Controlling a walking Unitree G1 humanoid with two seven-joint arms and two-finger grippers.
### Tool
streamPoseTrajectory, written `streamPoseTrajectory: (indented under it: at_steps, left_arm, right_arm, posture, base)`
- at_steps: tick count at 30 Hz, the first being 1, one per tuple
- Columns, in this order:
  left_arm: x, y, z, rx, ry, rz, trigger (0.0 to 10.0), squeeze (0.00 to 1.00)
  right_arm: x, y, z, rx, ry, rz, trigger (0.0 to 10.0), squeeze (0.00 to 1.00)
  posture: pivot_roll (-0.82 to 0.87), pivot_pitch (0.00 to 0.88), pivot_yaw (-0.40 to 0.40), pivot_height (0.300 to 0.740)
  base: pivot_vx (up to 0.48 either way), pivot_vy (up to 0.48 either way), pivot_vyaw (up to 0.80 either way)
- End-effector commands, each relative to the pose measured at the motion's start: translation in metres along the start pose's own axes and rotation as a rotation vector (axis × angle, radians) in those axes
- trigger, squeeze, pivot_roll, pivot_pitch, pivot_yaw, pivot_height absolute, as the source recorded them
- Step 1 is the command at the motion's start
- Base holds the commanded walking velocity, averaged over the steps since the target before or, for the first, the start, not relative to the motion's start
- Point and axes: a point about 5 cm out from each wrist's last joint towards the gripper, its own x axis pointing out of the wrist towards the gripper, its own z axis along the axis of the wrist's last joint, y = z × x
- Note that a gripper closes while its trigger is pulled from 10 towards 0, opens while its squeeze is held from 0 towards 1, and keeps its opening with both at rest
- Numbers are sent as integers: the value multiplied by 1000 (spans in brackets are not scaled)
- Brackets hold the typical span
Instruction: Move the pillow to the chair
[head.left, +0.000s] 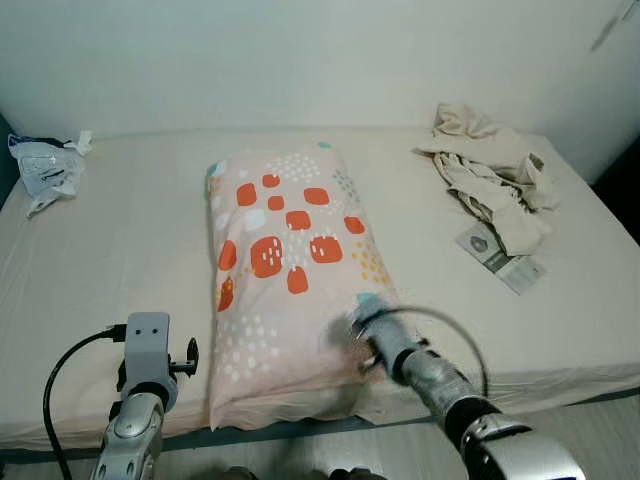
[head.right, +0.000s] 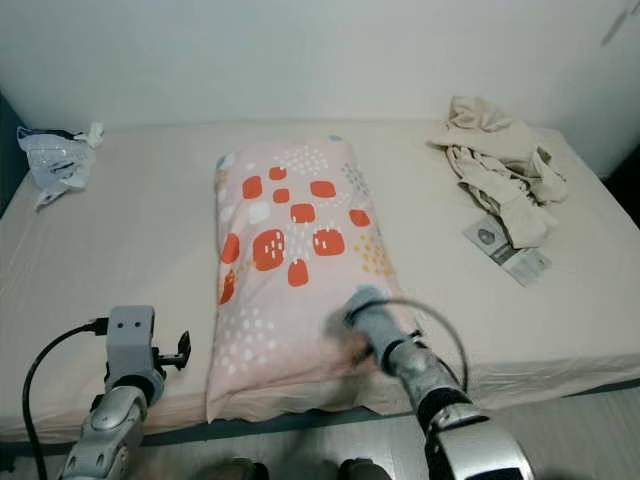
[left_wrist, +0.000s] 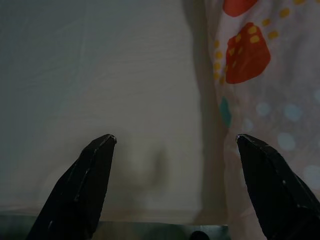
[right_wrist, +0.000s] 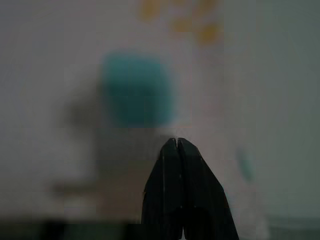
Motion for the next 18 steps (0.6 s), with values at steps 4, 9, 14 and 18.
streamPoseTrajectory:
  at_steps: [4, 9, 14, 18]
  left_arm:
    - [-3, 2, -6, 10, 34, 7, 10000, 0]
    - [-3, 6, -5, 14, 33, 12, 10000, 0]
    - [-1, 5, -5, 11, 34, 6, 10000, 0]
    - [0, 2, -4, 11, 30, -8, 10000, 0]
  right_arm:
    - [-9, -29, -26, 383, 52, -218, 0, 0]
    - [-18, -58, -29, 461, 31, -335, 0, 0]
    - [-12, -43, -22, 503, 11, -148, 10000, 82]
    - [-11, -29, -28, 520, 26, -80, 10000, 992]
  posture:
    - [205, 226, -32, 740]
    - [211, 225, -27, 740]
    - [197, 220, -23, 740]
    - [193, 216, -21, 740]
  base:
    - [0, 0, 0]
    - [0, 0, 0]
    - [0, 0, 0]
    - [0, 0, 0]
